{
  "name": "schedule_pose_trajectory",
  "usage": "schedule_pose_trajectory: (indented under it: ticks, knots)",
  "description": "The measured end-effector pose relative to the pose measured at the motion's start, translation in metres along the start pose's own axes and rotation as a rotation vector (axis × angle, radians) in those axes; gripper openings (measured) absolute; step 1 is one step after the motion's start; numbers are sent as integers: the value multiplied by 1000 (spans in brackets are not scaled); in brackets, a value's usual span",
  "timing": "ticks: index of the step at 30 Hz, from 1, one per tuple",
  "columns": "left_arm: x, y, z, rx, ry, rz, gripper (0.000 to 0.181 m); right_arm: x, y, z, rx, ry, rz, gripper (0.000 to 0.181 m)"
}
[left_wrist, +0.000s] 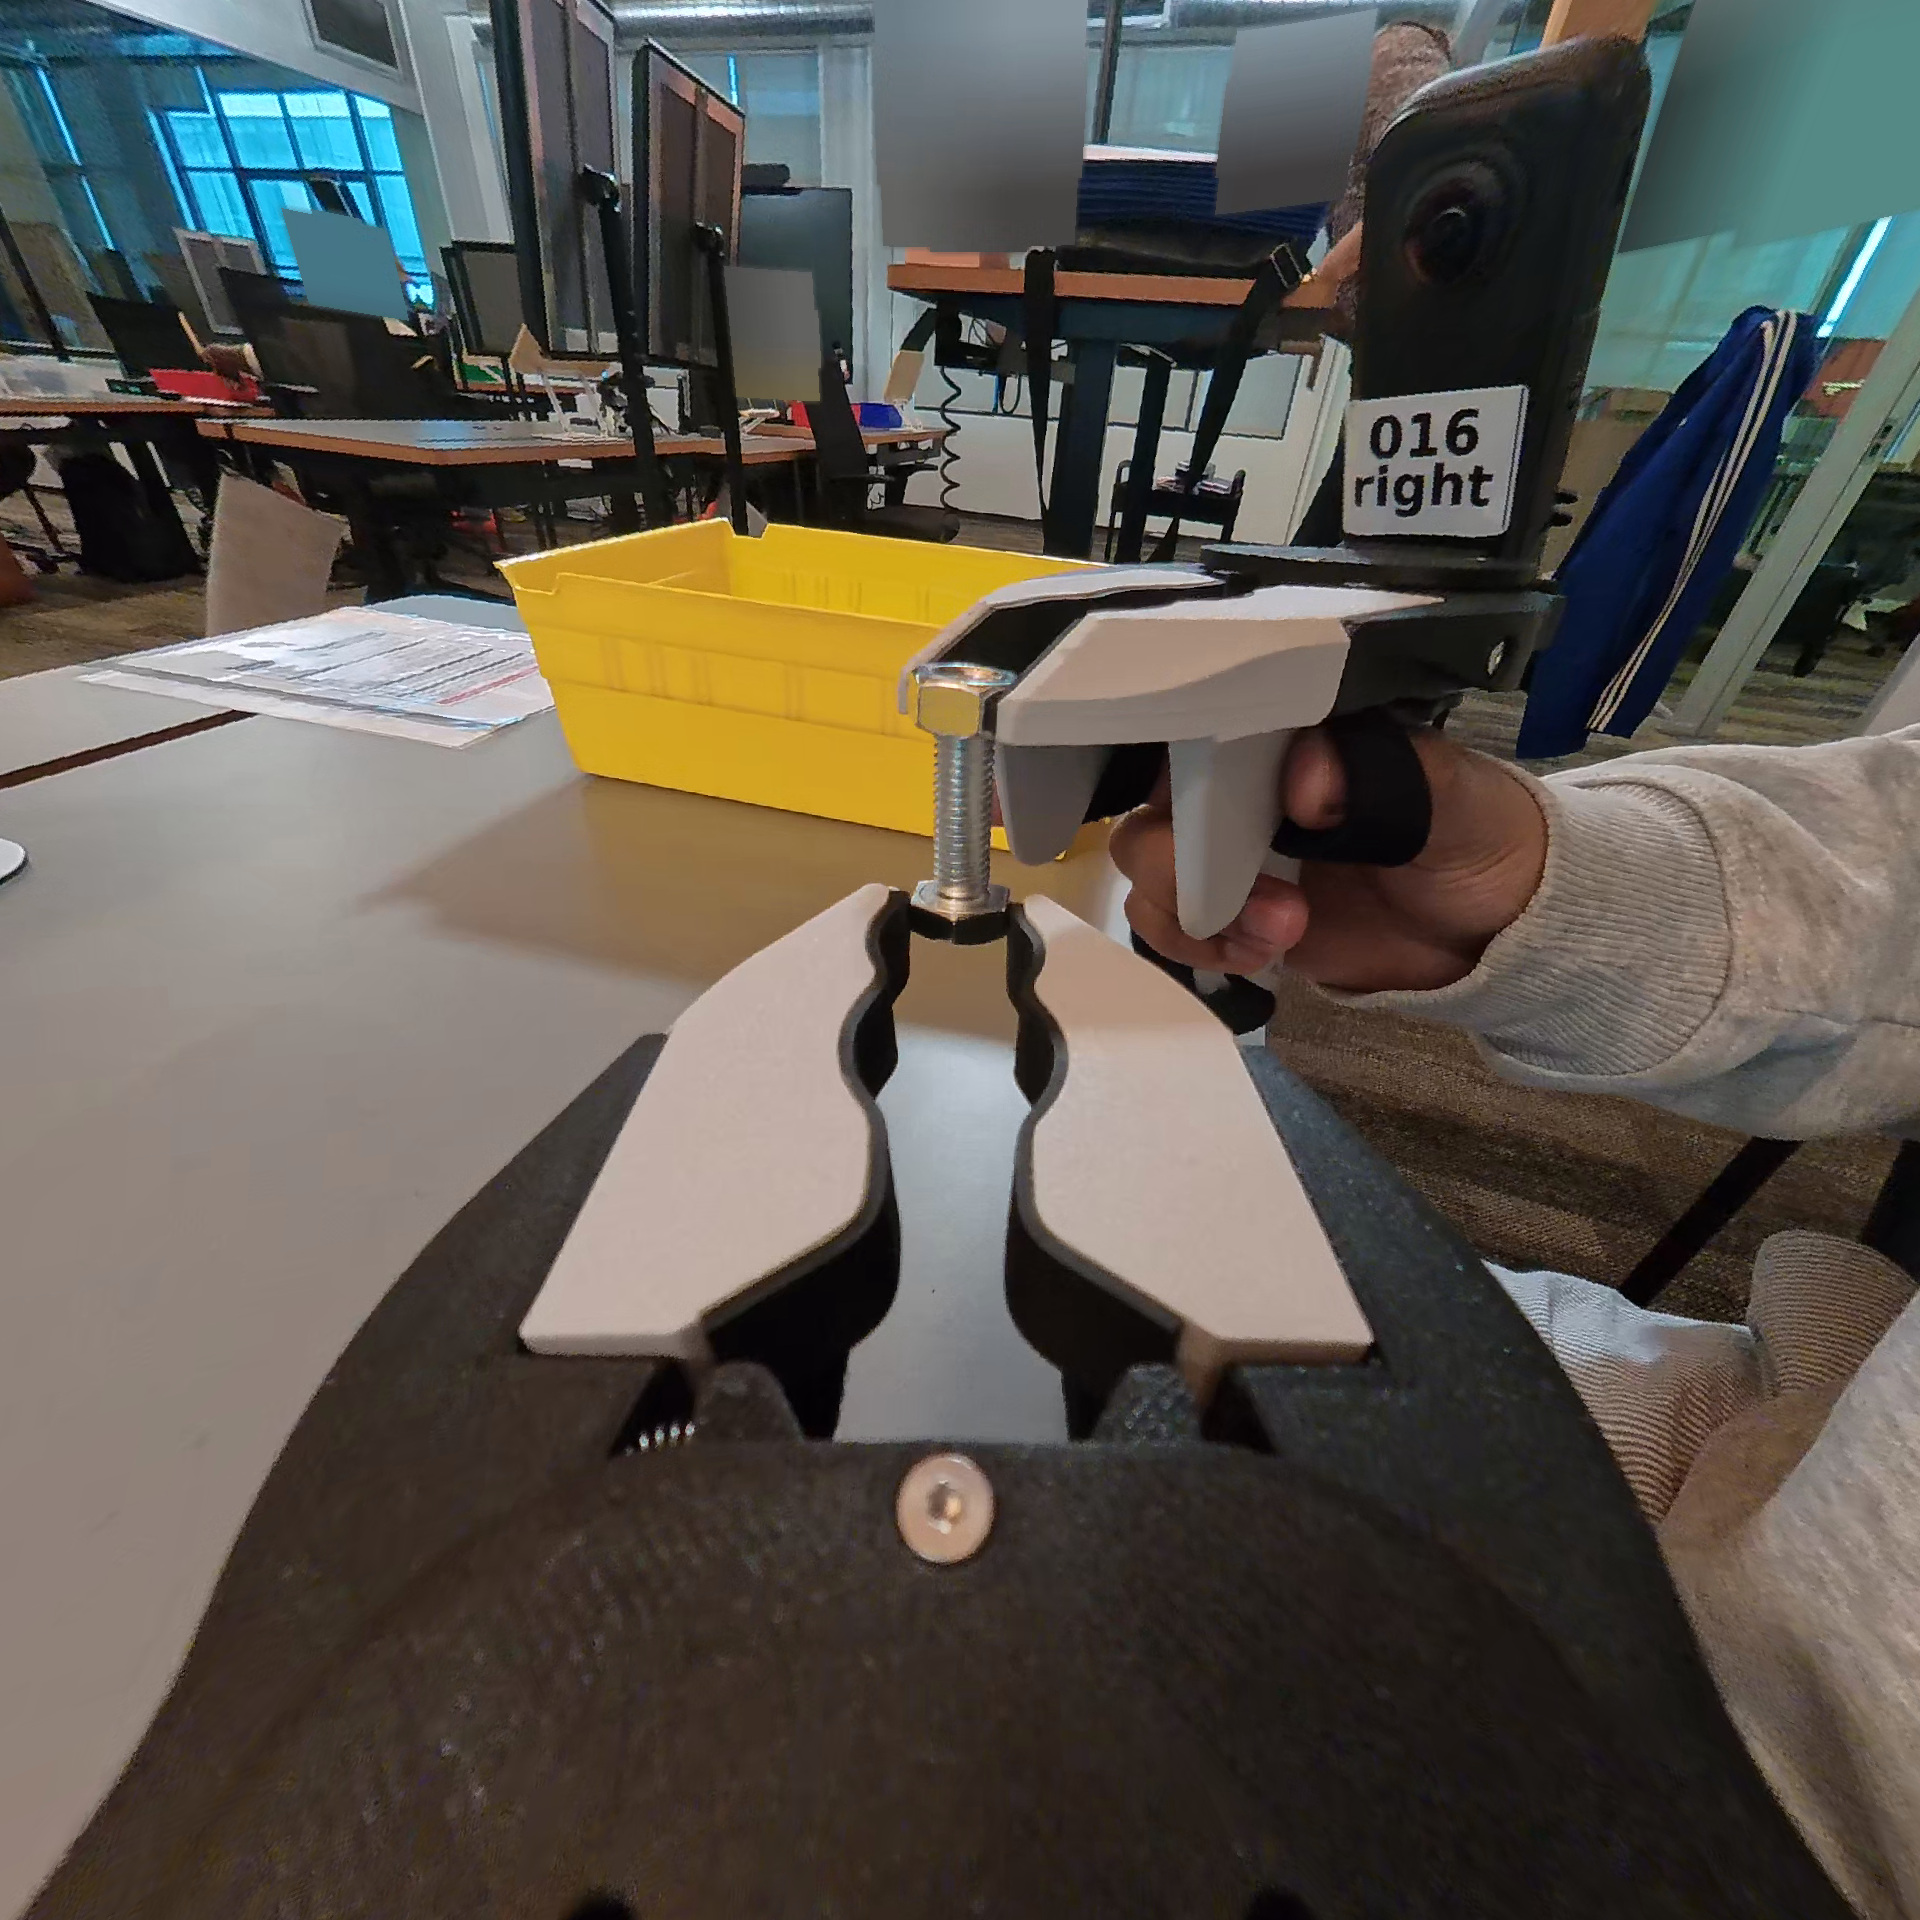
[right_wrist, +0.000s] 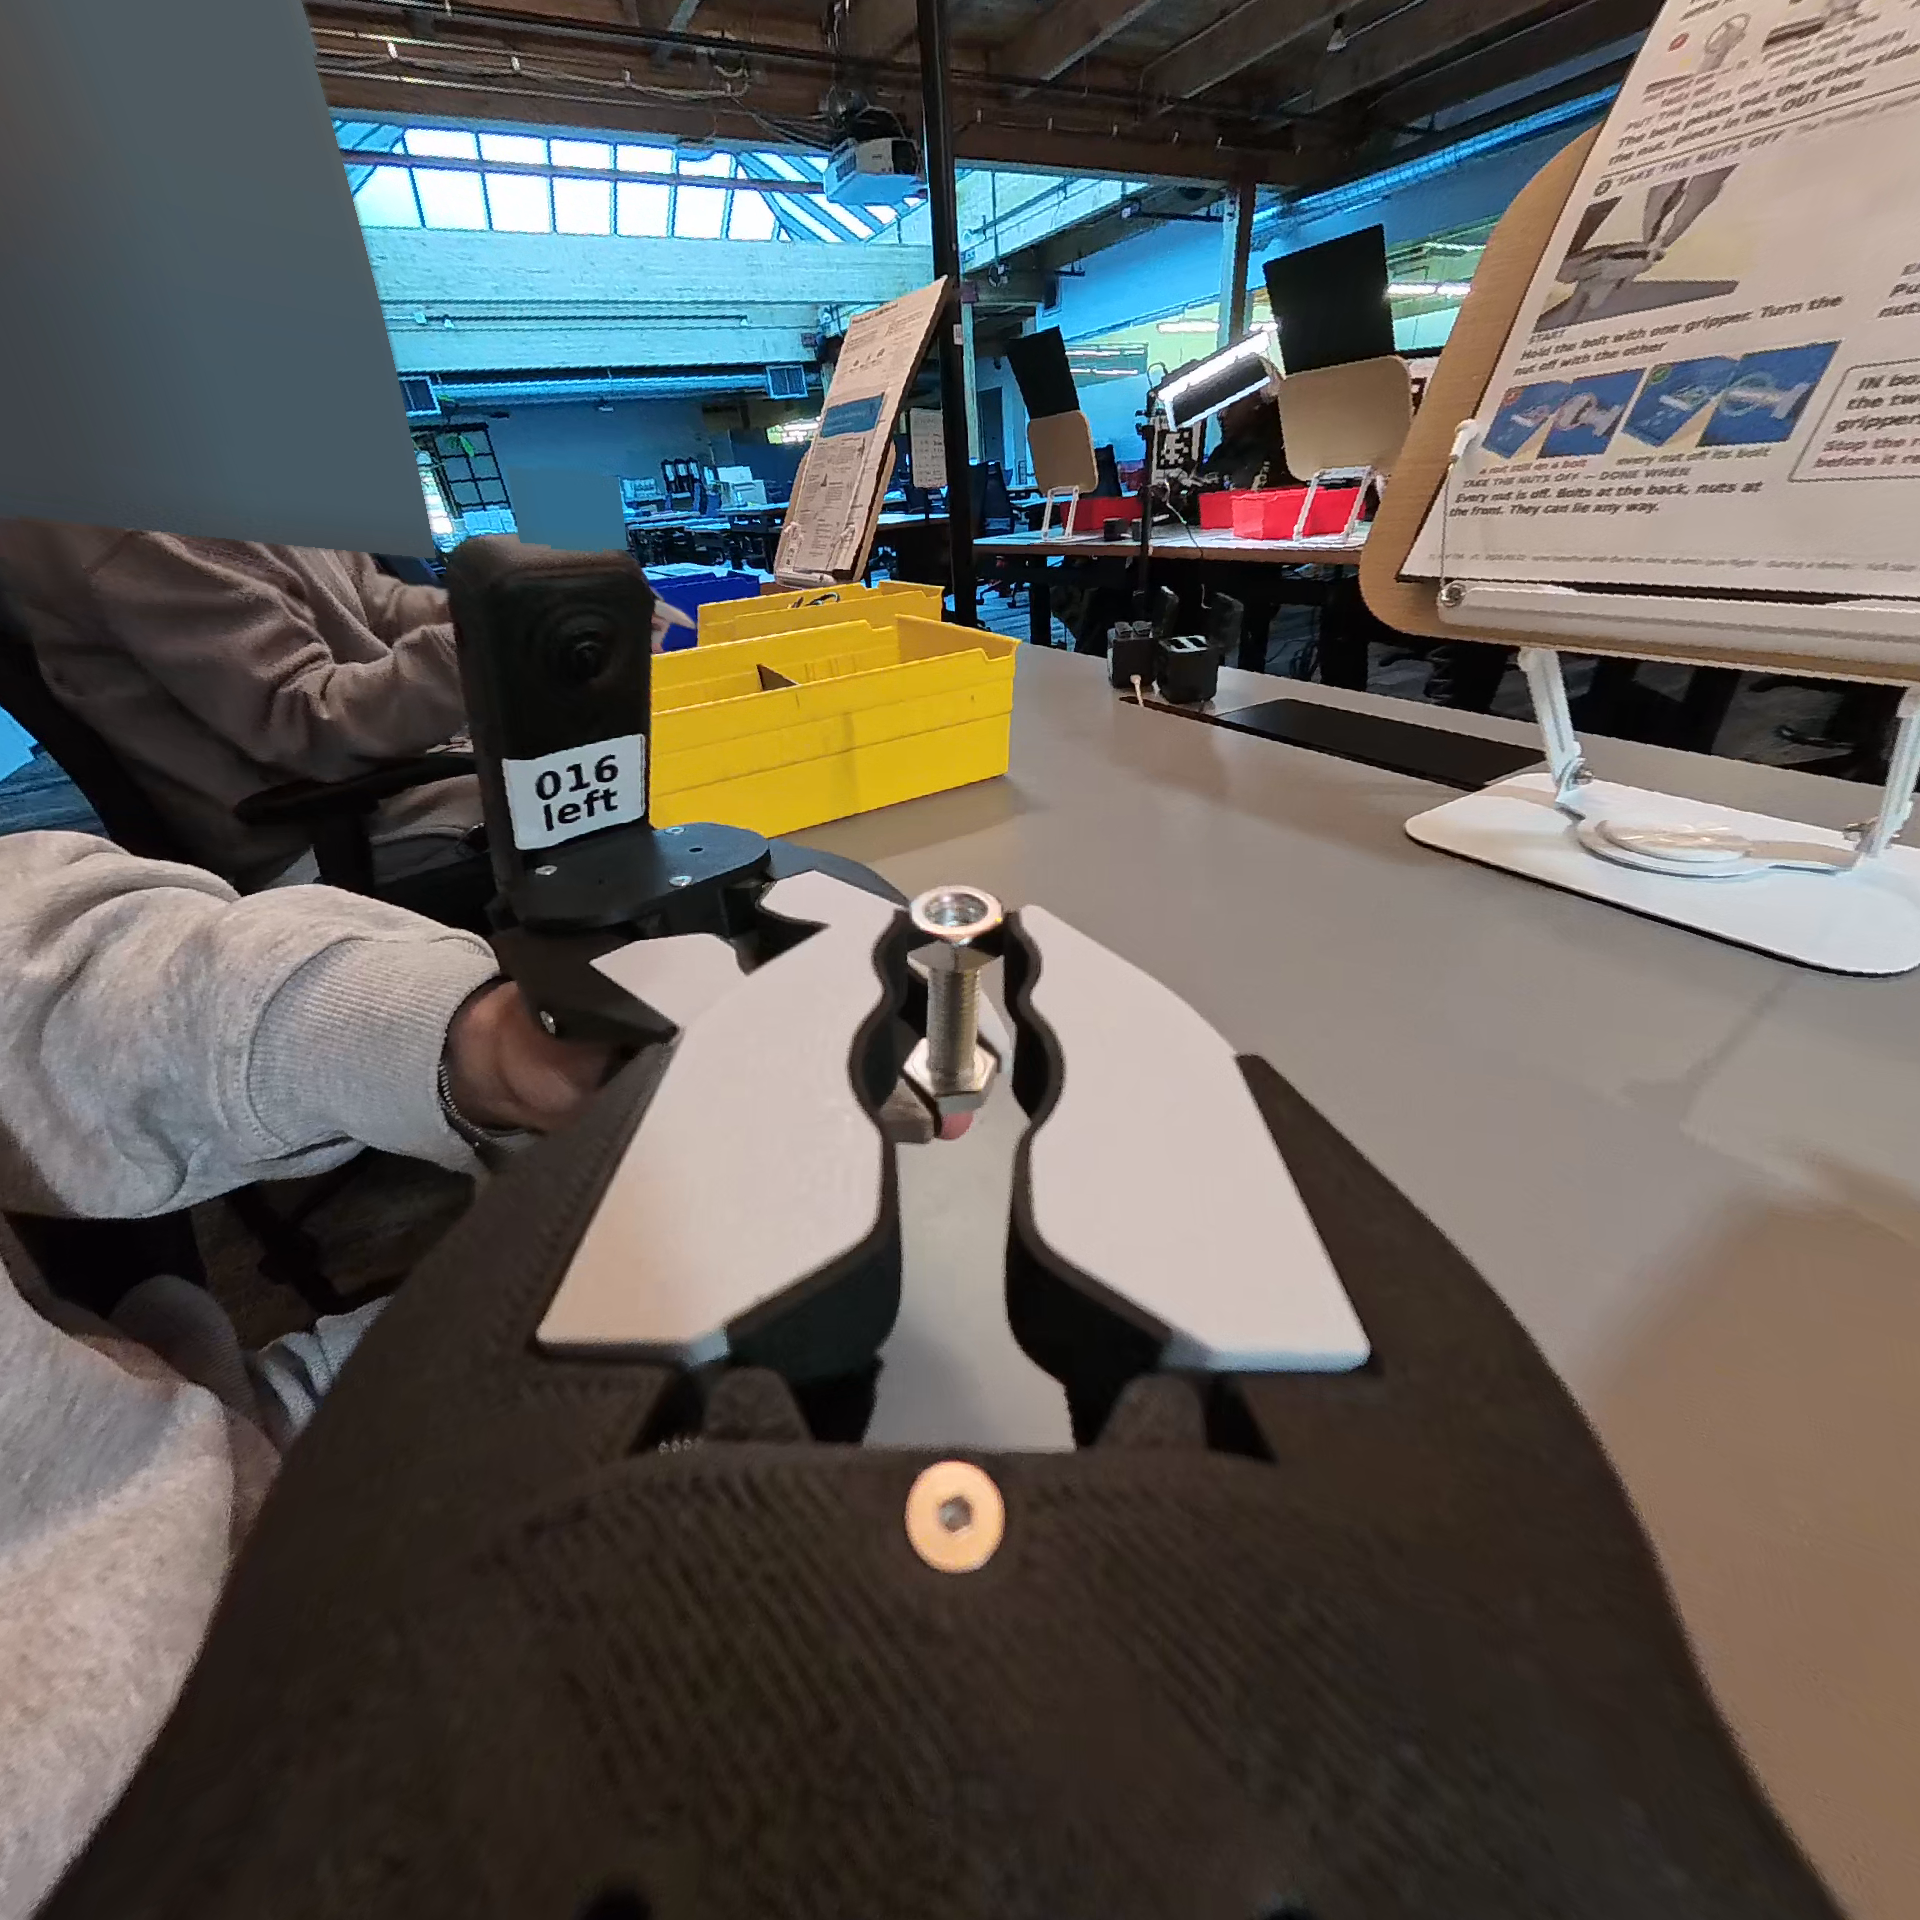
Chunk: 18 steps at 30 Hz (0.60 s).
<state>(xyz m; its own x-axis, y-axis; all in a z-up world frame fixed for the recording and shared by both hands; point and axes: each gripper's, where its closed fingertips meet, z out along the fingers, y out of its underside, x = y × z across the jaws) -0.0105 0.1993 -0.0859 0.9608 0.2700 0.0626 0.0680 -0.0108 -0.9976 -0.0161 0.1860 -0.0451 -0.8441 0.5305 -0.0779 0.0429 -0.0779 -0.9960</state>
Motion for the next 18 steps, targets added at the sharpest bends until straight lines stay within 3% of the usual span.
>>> schedule_pose_trajectory:
  ticks: [18]
  knots:
    - [-1, 0, 0, 4, -2, -10, 19, -1, 1, 2, -5, 12, -1, 21]
